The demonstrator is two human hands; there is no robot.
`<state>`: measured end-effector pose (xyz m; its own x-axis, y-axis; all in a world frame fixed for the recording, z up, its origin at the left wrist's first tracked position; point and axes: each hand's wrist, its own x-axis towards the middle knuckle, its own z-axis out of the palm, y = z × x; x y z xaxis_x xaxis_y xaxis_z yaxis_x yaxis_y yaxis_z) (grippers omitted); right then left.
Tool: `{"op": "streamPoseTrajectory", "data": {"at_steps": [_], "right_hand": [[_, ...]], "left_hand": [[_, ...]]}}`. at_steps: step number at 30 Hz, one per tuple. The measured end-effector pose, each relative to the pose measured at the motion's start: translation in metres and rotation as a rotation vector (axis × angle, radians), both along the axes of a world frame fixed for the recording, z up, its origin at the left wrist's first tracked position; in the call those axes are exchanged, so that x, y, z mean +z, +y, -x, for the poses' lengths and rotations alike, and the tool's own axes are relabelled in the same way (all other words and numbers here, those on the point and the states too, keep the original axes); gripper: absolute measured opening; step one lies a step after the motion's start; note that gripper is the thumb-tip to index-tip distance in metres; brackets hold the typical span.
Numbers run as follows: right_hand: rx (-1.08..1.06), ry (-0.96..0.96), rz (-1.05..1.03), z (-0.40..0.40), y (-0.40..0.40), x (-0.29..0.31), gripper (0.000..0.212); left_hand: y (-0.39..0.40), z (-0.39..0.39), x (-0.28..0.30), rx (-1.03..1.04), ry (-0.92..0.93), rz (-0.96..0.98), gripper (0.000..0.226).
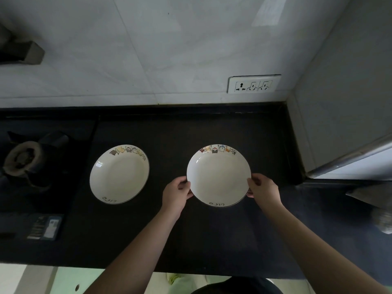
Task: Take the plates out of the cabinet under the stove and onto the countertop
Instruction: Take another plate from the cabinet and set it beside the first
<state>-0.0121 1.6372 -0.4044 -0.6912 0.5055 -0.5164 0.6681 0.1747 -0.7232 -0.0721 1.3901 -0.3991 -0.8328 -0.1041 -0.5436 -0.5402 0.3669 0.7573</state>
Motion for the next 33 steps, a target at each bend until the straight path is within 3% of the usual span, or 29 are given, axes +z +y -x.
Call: {"op": "streamPoseTrajectory", "data": {"at_steps": [19,33], "right_hand": [[-0.017,0.049,-0.066,-0.008,0.009,-0.001,0.022],[-0.073,0.031,-0.056,-0.022,0.000,0.000,0.029]], "left_hand": [[0.011,-0.008,0.001,0.050,-0.042,-0.101,0.027],[0.005,-0.019,0.008,-0.075,-0.040,-0.047,0.025]]}}
